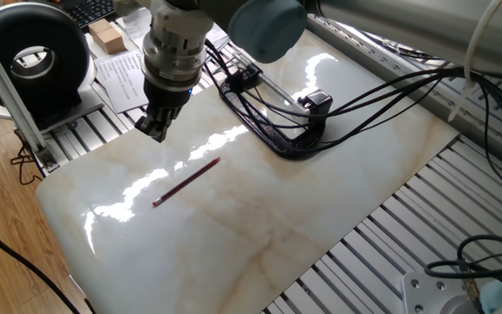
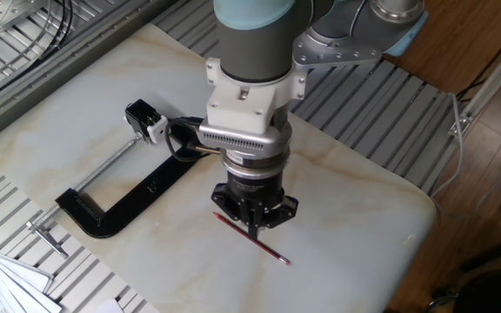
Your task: Insert the pencil into the pencil sharpener
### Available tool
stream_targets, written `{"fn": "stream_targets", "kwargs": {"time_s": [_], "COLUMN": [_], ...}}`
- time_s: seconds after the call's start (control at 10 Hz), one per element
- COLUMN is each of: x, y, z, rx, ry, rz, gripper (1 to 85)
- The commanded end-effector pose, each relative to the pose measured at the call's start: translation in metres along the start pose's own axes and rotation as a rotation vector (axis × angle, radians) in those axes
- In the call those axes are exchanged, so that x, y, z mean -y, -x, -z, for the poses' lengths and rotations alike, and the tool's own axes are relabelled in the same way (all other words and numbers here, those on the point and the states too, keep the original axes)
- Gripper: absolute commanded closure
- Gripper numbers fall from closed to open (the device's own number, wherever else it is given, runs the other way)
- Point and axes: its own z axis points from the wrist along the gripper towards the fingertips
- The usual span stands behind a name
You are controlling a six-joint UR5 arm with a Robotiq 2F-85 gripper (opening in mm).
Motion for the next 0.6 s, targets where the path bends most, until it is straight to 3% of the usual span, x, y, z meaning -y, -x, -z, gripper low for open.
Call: {"fn": "stream_targets", "kwargs": {"time_s": [0.0,0.5], "x": [0.0057,0.0051], "y": [0.0049,0.0023], "z": [0.0005,0.0007], "rx": [0.017,0.005], "ry": [-0.009,-0.009], "rz": [-0.014,-0.014], "gripper": [15.7,15.7]}}
